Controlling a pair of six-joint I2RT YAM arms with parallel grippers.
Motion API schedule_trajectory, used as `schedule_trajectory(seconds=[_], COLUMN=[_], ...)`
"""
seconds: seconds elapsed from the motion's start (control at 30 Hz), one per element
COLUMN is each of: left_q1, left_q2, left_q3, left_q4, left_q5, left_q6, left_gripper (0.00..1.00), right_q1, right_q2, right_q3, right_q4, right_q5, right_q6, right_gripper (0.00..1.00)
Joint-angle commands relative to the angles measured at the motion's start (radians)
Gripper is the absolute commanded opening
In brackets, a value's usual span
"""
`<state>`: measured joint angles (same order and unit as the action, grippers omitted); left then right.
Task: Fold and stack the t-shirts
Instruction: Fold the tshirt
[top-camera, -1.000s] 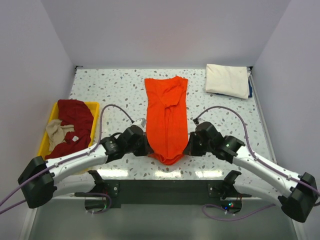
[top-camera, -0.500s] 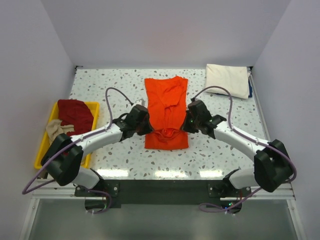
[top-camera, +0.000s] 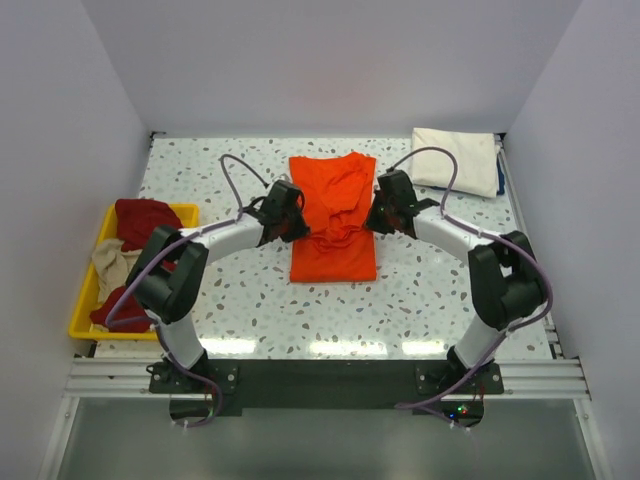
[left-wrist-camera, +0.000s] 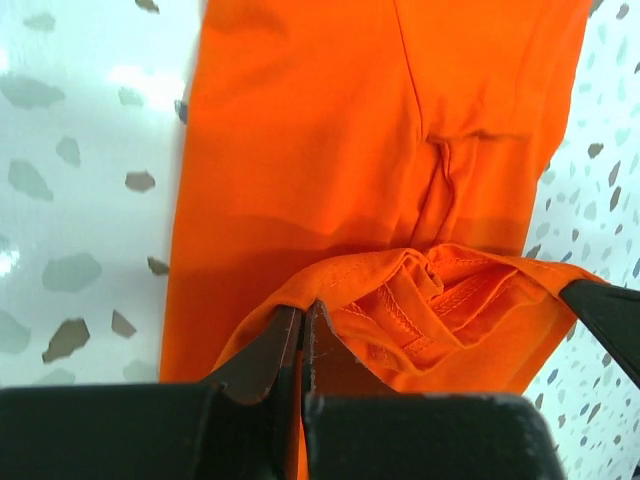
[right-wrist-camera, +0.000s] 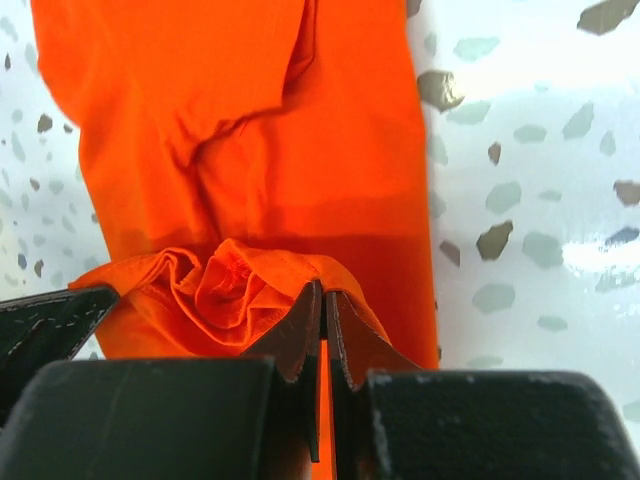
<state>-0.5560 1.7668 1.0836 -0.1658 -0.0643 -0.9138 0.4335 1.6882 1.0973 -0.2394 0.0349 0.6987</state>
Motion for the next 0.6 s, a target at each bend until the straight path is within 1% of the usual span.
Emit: schedule_trajectory(seconds=[0.0, 0.17, 0.3, 0.37, 0.57], left_q1=[0.036, 0.067, 0.096, 0.114, 0.143], left_q2=[0.029, 0.069, 0.085, 0.091, 0.137], left_q3=[0.09, 0.156, 0.164, 0.162, 0.196], left_q4=[0.04, 0.023, 0.025, 0.035, 0.049], left_q5=[0.026, 0.053, 0.06, 0.095, 0.129], left_q6=[0.01, 0.016, 0.012, 0.013, 0.038], left_gripper=[0.0, 0.0, 0.0, 0.0, 0.0], right_q1=[-0.033, -0.062, -0.081, -0.091, -0.114], right_q2=[0.037, 0.097, 0.12, 0.133, 0.169], right_q3=[0.081, 0.137, 0.162, 0.177, 0.202], right_q4=[0.055, 0.055, 0.058, 0.054, 0.06], right_q5=[-0.021, -0.062, -0.076, -0.089, -0.122], right_q6=[-0.018, -0.013, -0.011, -0.007, 0.002], right_gripper=[0.0, 0.0, 0.0, 0.0, 0.0])
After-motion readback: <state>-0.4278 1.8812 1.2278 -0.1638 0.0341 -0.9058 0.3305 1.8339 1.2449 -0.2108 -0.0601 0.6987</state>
